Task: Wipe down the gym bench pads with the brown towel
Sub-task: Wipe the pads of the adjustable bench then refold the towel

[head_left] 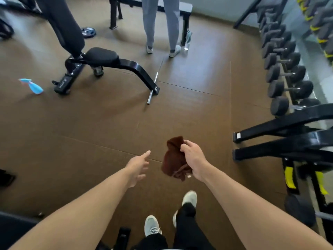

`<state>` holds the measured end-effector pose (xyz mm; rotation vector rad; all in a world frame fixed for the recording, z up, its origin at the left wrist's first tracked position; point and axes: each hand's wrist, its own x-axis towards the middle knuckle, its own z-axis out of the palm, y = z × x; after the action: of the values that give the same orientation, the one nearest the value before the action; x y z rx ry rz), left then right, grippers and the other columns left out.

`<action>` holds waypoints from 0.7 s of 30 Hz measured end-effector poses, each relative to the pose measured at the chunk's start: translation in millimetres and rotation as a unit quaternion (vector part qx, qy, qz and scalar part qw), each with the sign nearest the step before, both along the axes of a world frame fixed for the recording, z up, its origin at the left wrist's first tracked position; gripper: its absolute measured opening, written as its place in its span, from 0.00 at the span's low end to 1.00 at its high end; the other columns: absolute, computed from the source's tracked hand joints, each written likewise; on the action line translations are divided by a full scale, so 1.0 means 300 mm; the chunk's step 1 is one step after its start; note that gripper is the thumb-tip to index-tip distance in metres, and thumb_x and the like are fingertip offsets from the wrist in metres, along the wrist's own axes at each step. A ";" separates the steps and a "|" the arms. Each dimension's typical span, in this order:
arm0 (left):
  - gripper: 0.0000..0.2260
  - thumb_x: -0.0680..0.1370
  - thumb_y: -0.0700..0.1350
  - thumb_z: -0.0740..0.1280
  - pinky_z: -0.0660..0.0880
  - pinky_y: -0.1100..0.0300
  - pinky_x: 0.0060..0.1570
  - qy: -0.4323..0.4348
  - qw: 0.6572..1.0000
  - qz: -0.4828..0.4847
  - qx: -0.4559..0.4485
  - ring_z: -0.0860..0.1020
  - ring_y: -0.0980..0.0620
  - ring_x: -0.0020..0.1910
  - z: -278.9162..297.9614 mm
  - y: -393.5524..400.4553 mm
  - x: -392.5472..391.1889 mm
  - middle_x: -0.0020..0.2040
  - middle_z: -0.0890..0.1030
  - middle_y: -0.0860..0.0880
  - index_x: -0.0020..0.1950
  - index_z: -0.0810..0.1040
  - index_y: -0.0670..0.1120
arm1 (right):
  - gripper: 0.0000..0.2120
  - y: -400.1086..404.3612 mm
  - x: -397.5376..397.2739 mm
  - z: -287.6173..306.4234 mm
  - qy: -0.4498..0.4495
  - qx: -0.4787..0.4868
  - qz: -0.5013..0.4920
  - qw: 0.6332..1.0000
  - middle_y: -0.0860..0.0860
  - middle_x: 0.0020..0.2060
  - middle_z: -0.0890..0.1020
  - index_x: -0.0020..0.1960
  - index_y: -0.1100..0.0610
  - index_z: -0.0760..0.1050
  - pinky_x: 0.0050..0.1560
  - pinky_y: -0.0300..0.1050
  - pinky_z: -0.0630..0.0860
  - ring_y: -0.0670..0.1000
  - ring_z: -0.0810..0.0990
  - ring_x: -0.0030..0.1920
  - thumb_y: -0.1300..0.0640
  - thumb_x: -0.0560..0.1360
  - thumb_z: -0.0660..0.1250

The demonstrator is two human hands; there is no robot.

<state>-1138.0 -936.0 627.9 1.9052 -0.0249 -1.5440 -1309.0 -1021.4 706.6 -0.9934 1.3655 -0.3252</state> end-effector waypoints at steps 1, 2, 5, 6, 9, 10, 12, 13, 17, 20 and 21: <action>0.32 0.78 0.62 0.66 0.72 0.43 0.68 0.054 0.998 0.011 -0.001 0.74 0.41 0.68 -0.003 -0.065 0.007 0.70 0.75 0.42 0.74 0.69 0.43 | 0.14 -0.062 0.057 -0.004 -0.002 0.000 0.037 0.999 0.58 0.42 0.83 0.50 0.55 0.80 0.37 0.46 0.80 0.56 0.82 0.38 0.67 0.79 0.57; 0.33 0.78 0.64 0.65 0.71 0.42 0.69 0.085 0.996 0.018 0.001 0.73 0.40 0.69 0.000 -0.115 0.007 0.70 0.75 0.40 0.74 0.70 0.42 | 0.14 -0.112 0.101 -0.003 -0.001 0.004 0.064 0.998 0.59 0.43 0.84 0.49 0.55 0.81 0.42 0.49 0.81 0.57 0.82 0.40 0.67 0.80 0.58; 0.45 0.71 0.74 0.63 0.67 0.43 0.71 0.150 0.988 0.037 -0.018 0.69 0.40 0.73 -0.022 -0.276 0.023 0.73 0.71 0.40 0.75 0.68 0.42 | 0.16 -0.307 0.219 0.014 -0.030 0.044 0.100 0.994 0.60 0.42 0.84 0.49 0.54 0.83 0.43 0.49 0.79 0.57 0.82 0.38 0.68 0.78 0.58; 0.46 0.70 0.76 0.62 0.67 0.44 0.71 0.167 0.984 0.049 -0.029 0.69 0.40 0.73 -0.016 -0.322 0.037 0.72 0.73 0.39 0.75 0.69 0.42 | 0.17 -0.371 0.252 0.031 -0.055 0.069 0.107 0.990 0.59 0.41 0.84 0.49 0.54 0.84 0.41 0.48 0.79 0.56 0.81 0.37 0.67 0.78 0.58; 0.29 0.79 0.68 0.58 0.77 0.48 0.57 0.180 0.971 0.120 -0.103 0.82 0.41 0.55 0.013 -0.473 0.092 0.55 0.85 0.40 0.58 0.85 0.47 | 0.17 -0.551 0.344 0.077 -0.122 0.142 0.133 0.973 0.59 0.42 0.85 0.52 0.54 0.85 0.40 0.47 0.81 0.56 0.84 0.37 0.67 0.78 0.59; 0.23 0.81 0.63 0.58 0.77 0.51 0.49 0.183 0.963 0.148 -0.134 0.83 0.41 0.49 0.024 -0.522 0.116 0.51 0.86 0.40 0.58 0.85 0.49 | 0.16 -0.599 0.375 0.090 -0.132 0.161 0.145 0.967 0.59 0.43 0.86 0.53 0.54 0.85 0.42 0.49 0.82 0.57 0.84 0.39 0.66 0.78 0.60; 0.24 0.82 0.61 0.58 0.76 0.51 0.46 0.207 0.934 0.216 -0.195 0.83 0.40 0.49 0.058 -0.615 0.194 0.56 0.84 0.38 0.68 0.79 0.47 | 0.16 -0.702 0.448 0.108 -0.129 0.173 0.190 0.958 0.60 0.47 0.86 0.56 0.54 0.85 0.48 0.53 0.81 0.58 0.84 0.44 0.65 0.78 0.61; 0.28 0.81 0.64 0.57 0.77 0.49 0.48 0.219 0.917 0.252 -0.219 0.83 0.39 0.54 0.078 -0.659 0.242 0.60 0.82 0.36 0.70 0.77 0.45 | 0.16 -0.761 0.500 0.113 -0.115 0.171 0.215 0.955 0.59 0.47 0.86 0.56 0.53 0.86 0.50 0.55 0.80 0.58 0.83 0.46 0.64 0.78 0.62; 0.47 0.72 0.79 0.48 0.69 0.42 0.71 0.277 0.887 0.272 -0.251 0.75 0.37 0.69 0.125 -0.773 0.402 0.70 0.76 0.38 0.72 0.76 0.45 | 0.19 -0.944 0.691 0.124 -0.048 0.120 0.276 0.952 0.55 0.45 0.86 0.52 0.48 0.86 0.51 0.53 0.81 0.57 0.83 0.47 0.65 0.79 0.60; 0.49 0.71 0.80 0.50 0.59 0.41 0.77 0.281 0.875 0.274 -0.282 0.69 0.37 0.74 0.112 -0.870 0.572 0.75 0.71 0.38 0.76 0.70 0.45 | 0.12 -1.094 0.879 0.098 -0.036 0.061 0.313 0.947 0.54 0.49 0.87 0.57 0.49 0.83 0.57 0.53 0.82 0.54 0.85 0.48 0.61 0.81 0.64; 0.48 0.72 0.79 0.51 0.60 0.41 0.77 0.280 0.873 0.279 -0.286 0.70 0.37 0.74 0.096 -0.904 0.635 0.74 0.72 0.38 0.76 0.71 0.44 | 0.09 -1.139 0.934 0.088 -0.031 0.049 0.331 0.942 0.53 0.50 0.88 0.58 0.49 0.82 0.58 0.53 0.83 0.53 0.87 0.49 0.58 0.80 0.69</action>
<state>-947.5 -1207.3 656.8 0.8509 0.2721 -1.4076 -1028.7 -1363.2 732.9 -1.2800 0.9099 0.2171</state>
